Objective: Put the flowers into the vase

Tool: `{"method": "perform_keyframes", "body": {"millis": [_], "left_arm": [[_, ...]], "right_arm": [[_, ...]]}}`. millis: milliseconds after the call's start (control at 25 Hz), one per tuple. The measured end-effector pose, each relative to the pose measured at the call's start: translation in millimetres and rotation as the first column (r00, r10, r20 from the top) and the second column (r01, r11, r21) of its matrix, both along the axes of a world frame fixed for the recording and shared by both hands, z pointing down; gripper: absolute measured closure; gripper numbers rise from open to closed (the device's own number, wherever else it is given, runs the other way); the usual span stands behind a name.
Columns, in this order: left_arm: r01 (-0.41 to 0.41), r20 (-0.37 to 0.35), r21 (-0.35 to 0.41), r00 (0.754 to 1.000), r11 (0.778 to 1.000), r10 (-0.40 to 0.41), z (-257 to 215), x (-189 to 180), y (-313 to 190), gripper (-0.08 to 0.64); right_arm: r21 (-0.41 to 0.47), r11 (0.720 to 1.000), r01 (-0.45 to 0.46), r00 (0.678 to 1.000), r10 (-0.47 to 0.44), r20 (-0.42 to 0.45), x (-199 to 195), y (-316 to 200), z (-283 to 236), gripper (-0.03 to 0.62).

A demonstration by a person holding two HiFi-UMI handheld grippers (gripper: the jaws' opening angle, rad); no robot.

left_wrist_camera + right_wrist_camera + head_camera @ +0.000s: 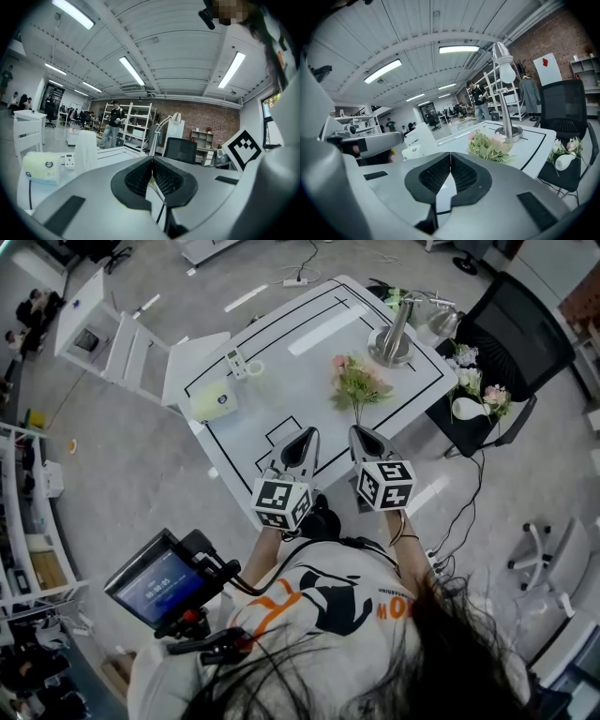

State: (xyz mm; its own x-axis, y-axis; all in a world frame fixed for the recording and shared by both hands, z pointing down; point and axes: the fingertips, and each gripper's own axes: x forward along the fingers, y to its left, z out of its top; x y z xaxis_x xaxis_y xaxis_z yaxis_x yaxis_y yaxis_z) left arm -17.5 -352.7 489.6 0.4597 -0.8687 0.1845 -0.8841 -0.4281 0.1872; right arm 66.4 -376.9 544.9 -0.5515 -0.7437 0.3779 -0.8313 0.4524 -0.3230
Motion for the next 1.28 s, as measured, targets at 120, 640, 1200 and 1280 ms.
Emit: {"method": "perform_keyframes", "body": {"millis": [120, 640, 1200, 1280], "left_arm": [[-0.005, -0.005, -0.008, 1.0, 1.0, 0.005, 2.3, -7.7, -12.7, 0.549], [-0.063, -0.01, -0.05, 0.998, 0.997, 0.063, 17.7, -13.3, -49.8, 0.549], [-0.029, -0.009, -0.058, 1.0, 0.998, 0.028, 25.7, -31.7, -58.9, 0.549], [-0.017, -0.009, -0.057, 1.0, 0.998, 0.017, 25.8, -36.0, -59.6, 0.549]], "right_arm": [[-0.025, 1.0, -0.011, 1.0, 0.011, -0.014, 4.4, -15.2, 10.9, 0.578], [-0.166, 0.986, -0.029, 0.995, 0.012, -0.103, 14.8, -73.1, 71.4, 0.503], [-0.4, 0.909, -0.116, 0.919, -0.054, -0.39, 20.1, -114.2, 131.8, 0.463], [-0.415, 0.902, -0.116, 0.918, -0.062, -0.391, 19.8, -115.8, 134.2, 0.471]]}}
